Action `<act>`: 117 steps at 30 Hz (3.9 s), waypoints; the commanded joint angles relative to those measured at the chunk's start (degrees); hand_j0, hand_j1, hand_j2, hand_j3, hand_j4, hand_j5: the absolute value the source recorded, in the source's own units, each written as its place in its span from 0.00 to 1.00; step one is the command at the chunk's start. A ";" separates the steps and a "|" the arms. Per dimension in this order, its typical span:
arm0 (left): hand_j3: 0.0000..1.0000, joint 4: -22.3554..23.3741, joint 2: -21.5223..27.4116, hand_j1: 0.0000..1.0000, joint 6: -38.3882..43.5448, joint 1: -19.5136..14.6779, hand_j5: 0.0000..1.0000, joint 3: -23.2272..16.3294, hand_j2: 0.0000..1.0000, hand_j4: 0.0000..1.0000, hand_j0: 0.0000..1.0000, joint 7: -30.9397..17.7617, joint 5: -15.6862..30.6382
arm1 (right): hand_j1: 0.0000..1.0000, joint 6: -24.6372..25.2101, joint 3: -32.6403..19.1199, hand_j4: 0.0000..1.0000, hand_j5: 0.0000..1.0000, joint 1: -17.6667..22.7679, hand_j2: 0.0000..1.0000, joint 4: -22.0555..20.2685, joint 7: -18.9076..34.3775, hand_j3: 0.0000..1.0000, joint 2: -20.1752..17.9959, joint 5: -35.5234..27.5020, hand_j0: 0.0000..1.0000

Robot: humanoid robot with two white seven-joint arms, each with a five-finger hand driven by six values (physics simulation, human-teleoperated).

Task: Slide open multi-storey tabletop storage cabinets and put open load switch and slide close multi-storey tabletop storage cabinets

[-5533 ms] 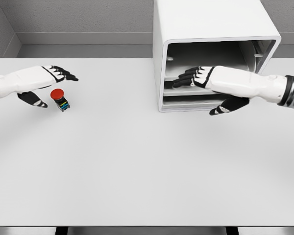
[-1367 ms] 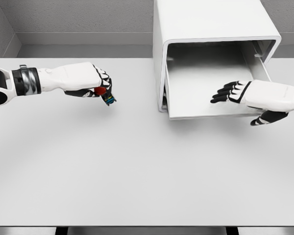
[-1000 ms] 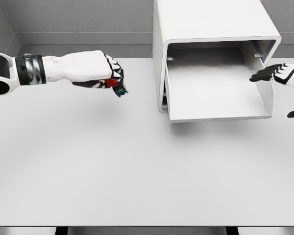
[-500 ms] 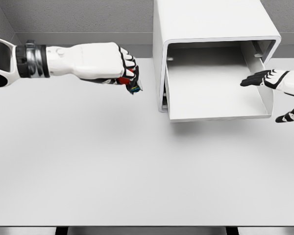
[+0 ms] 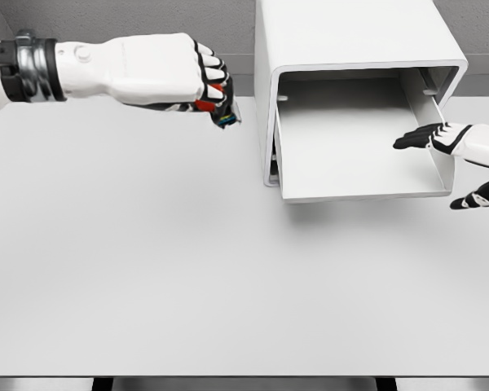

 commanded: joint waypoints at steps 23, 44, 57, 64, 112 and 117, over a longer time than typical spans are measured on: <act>0.39 -0.72 -6.65 0.39 -0.02 -2.11 0.39 0.18 0.39 0.39 0.39 1.18 2.53 | 1.00 0.09 -0.07 1.00 1.00 0.87 1.00 -0.01 -0.34 1.00 0.87 -0.40 1.00; 0.39 10.70 -22.82 0.39 -0.02 -2.28 0.39 -0.79 0.39 0.39 0.39 1.71 2.88 | 1.00 0.09 -0.07 1.00 1.00 0.78 1.00 -0.01 -0.34 1.00 1.84 -0.40 1.00; 0.39 18.09 -29.06 0.39 -0.02 -4.22 0.39 -4.30 0.39 0.39 0.39 1.62 2.88 | 1.00 0.09 -0.07 1.00 1.00 0.87 1.00 -0.01 -0.34 1.00 1.93 -0.40 1.00; 0.39 19.32 -29.06 0.39 -0.02 -5.45 0.39 -4.30 0.39 0.39 0.39 1.71 2.88 | 1.00 0.09 -0.07 1.00 1.00 0.87 1.00 -0.01 -0.26 1.00 2.01 -0.40 1.00; 1.00 14.58 -23.18 1.00 -0.02 -5.27 1.00 2.03 1.00 1.00 1.00 3.20 5.43 | 1.00 0.09 -0.07 1.00 1.00 1.13 1.00 0.08 -0.08 1.00 2.80 -0.40 1.00; 1.00 7.81 -14.48 1.00 -0.02 -2.55 1.00 1.41 1.00 1.00 1.00 3.81 6.14 | 1.00 0.09 -0.25 1.00 1.00 -0.01 1.00 0.26 1.06 1.00 3.60 -0.40 1.00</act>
